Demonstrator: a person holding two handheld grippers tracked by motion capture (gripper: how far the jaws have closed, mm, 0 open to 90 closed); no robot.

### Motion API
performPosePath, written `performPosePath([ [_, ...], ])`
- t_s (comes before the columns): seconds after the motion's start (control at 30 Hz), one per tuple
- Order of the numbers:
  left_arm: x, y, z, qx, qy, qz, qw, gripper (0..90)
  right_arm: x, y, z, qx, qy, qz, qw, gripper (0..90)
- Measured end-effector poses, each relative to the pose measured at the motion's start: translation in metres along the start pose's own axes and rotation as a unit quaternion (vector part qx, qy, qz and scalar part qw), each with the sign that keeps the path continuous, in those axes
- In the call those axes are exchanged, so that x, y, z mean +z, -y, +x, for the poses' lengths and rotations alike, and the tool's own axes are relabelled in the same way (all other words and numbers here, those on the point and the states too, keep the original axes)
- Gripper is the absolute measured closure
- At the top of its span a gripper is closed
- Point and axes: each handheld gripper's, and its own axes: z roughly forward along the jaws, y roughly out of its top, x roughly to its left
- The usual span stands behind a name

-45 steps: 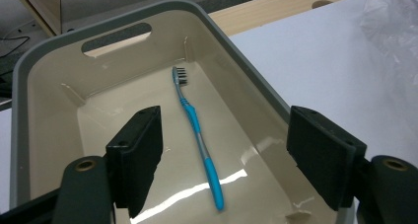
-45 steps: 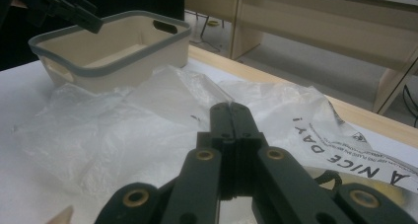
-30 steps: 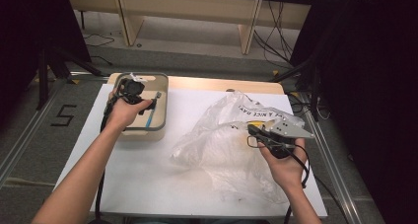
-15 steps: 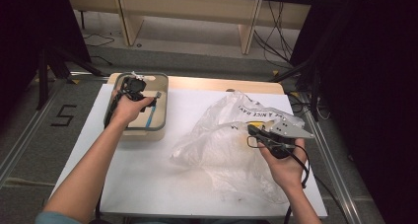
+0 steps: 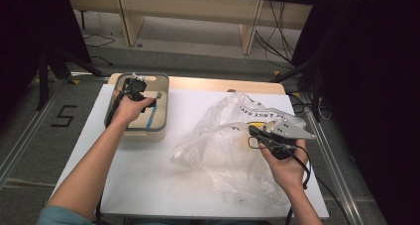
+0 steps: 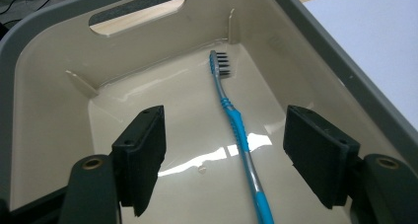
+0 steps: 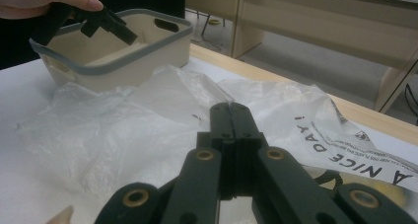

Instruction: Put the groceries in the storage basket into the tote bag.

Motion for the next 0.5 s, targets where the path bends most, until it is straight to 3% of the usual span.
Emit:
performPosePath([
  [0.5,0.017,-0.003,-0.005,0.003,-0.004,0.025,0.9997,33.3,0.000,0.000,0.000,0.000,0.000,0.002,1.0000,90.0],
])
